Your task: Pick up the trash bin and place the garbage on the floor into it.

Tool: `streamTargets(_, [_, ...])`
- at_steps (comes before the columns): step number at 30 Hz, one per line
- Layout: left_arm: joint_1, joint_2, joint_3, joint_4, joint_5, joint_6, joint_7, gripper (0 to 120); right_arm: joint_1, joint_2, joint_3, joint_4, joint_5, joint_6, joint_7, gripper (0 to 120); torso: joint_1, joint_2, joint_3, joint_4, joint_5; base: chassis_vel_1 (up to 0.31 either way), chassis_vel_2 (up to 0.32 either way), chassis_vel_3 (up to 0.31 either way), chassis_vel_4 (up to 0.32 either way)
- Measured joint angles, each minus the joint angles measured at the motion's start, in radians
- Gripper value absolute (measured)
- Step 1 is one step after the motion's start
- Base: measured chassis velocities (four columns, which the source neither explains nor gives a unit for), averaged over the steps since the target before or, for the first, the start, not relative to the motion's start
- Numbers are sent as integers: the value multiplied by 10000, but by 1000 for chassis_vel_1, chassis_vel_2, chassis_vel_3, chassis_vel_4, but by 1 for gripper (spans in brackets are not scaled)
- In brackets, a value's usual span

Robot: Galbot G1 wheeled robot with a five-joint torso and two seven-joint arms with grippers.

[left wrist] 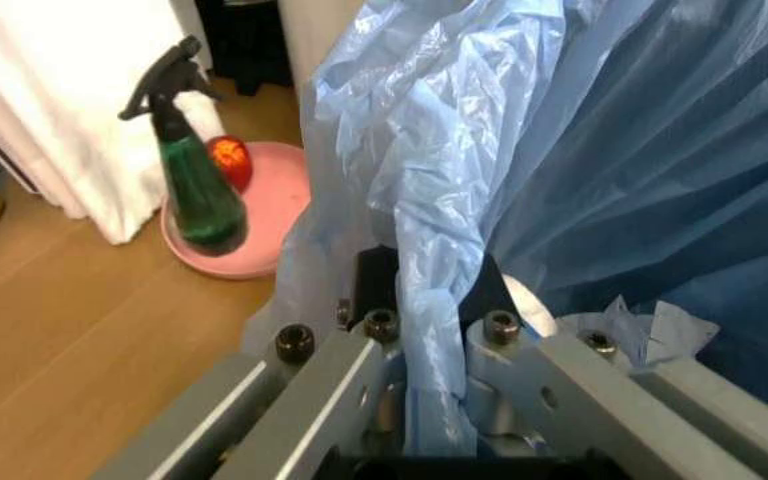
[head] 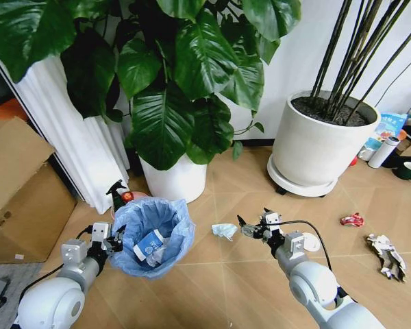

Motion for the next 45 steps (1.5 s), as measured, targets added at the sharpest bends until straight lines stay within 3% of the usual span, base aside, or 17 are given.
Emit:
streamTargets(19, [63,-31,-19,-91,52,-51,113,0,-244,101,71,70,-38,29,68,100,-1,0,0,-1,2,-91,-100,88,98])
streamTargets(45, [178,-28,-20,-208,152,-92,186,0,-633,291,127,112,-580,273,-174,100,-1,0,0,0,-1,-33,37,33,-37])
